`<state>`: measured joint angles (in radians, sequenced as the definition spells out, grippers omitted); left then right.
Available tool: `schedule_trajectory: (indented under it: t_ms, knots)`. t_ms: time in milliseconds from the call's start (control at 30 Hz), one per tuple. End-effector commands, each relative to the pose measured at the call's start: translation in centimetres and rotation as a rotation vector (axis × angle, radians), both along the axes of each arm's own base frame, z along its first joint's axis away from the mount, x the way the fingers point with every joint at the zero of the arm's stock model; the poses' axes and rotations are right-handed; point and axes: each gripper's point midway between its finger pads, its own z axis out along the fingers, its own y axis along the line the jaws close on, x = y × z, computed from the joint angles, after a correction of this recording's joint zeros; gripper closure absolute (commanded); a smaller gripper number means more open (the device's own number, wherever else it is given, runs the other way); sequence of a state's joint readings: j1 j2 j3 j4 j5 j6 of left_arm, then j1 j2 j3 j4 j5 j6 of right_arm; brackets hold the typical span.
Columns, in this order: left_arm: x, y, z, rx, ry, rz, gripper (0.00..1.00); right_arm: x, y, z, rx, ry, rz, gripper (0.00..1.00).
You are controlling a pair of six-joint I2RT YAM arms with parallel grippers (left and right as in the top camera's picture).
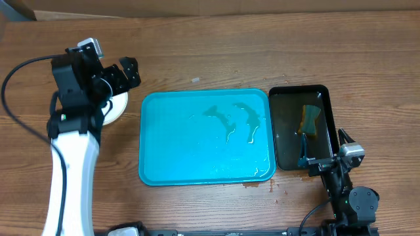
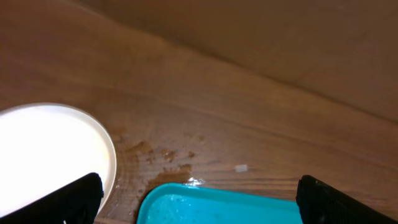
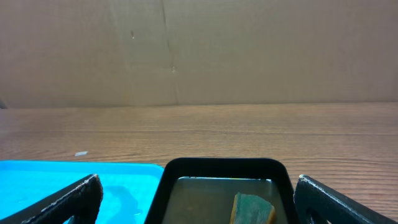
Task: Clean dirty plates on tray and stack at the side
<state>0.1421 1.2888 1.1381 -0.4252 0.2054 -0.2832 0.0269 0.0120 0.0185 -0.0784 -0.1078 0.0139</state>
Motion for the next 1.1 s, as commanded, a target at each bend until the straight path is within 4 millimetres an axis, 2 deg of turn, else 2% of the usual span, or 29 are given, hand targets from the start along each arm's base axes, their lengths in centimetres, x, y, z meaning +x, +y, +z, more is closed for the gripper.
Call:
schedule_trajectory:
  t_ms: [0,100,200,333,533,700,767,867,967,1067]
  knots:
    - [-2.8,-0.6,5.1,0.103,-0.124,0.015,0.00,0.0,0.0,-0.3,-0.007,0.001,0.002,0.00]
    - [-6.0,-2.0,9.0,0.109,-0.230,-0.012,0.00,0.0,0.0,-0.3,-0.007,0.001,0.002,0.00]
    - [-9.0,-2.2,11.9,0.116,-0.319,-0.006,0.00,0.0,0.0,-0.3,-0.007,0.001,0.002,0.00]
    - [-11.8,-2.5,13.6,0.114,-0.373,-0.008,0.00,0.0,0.0,-0.3,-0.007,0.001,0.002,0.00]
    - [-14.3,-3.0,13.2,0.088,-0.367,-0.021,0.00,0.0,0.0,-0.3,-0.007,0.001,0.002,0.00]
    - [-17.8,-2.4,13.1,0.109,-0.447,0.027,0.00,0.0,0.0,-0.3,-0.007,0.001,0.002,0.00]
    - [-19.2,-2.0,12.6,0.119,-0.475,0.052,0.00,0.0,0.0,-0.3,-0.007,0.001,0.002,0.00]
    - [-21.1,-1.3,10.9,0.135,-0.508,0.098,0.00,0.0,0.0,-0.3,-0.007,0.001,0.002,0.00]
    - [-22.0,-1.1,9.2,0.138,-0.547,0.113,0.00,0.0,0.0,-0.3,-0.007,0.001,0.002,0.00]
    - [-22.3,-1.2,9.1,0.124,-0.668,0.119,0.00,0.0,0.0,-0.3,-0.007,0.001,0.002,0.00]
